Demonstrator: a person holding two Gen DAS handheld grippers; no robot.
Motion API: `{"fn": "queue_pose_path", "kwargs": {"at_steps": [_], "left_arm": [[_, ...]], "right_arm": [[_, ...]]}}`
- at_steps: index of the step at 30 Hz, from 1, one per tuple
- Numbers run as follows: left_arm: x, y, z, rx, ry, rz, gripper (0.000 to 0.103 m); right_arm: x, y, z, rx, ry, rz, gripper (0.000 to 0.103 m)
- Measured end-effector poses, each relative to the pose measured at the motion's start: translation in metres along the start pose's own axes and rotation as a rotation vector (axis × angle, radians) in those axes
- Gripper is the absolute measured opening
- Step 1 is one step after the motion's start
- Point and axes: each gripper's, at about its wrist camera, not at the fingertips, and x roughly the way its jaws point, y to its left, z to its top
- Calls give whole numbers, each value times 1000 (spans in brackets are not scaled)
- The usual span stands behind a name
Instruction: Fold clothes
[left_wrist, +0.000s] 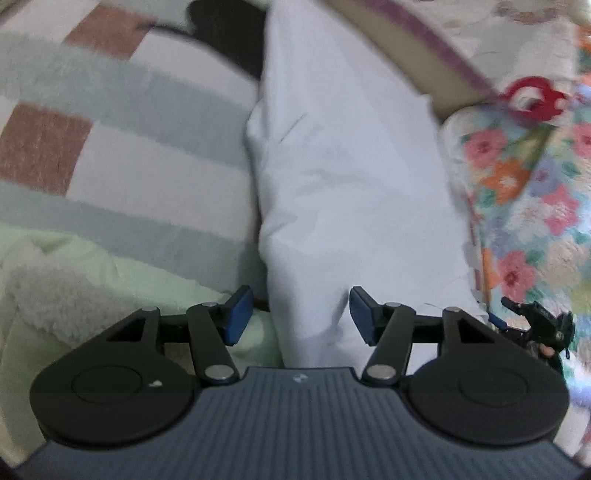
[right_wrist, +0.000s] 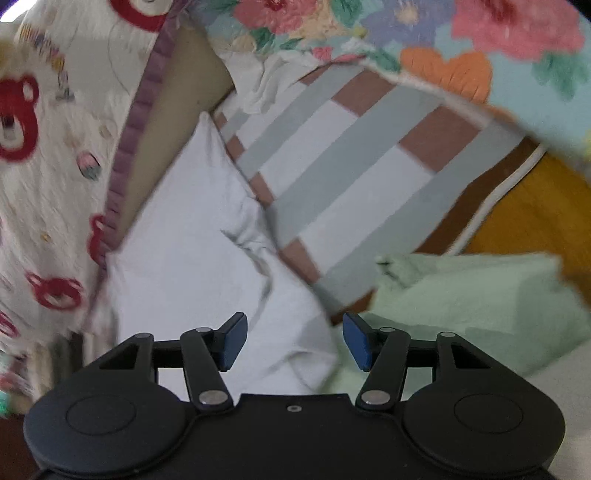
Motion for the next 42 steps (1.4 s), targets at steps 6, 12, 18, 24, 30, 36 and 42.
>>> {"fn": "queue_pose_path", "kwargs": {"at_steps": [6, 12, 18, 24, 30, 36, 42], "left_arm": [[0, -28, 30, 7, -120, 48, 57], [-1, -5, 20, 34, -322, 69, 57], [9, 17, 32, -85, -182, -58, 58], [27, 10, 22, -106, -55, -31, 58], [29, -6, 18, 3, -104, 45, 6], [27, -6, 16, 53, -103, 53, 7], [32, 0, 14, 54, -32, 74, 35]], "right_arm": [[37, 21, 21, -57, 36, -35, 63], [82, 16, 44, -133, 157, -10, 63], [98, 7, 52, -100, 269, 87, 63], [101, 5, 50, -86, 285, 121, 64], [110, 34, 50, -230, 245, 42, 19], [100, 82, 29, -398, 156, 28, 12], [103, 55, 33, -332, 182, 7, 29]]}}
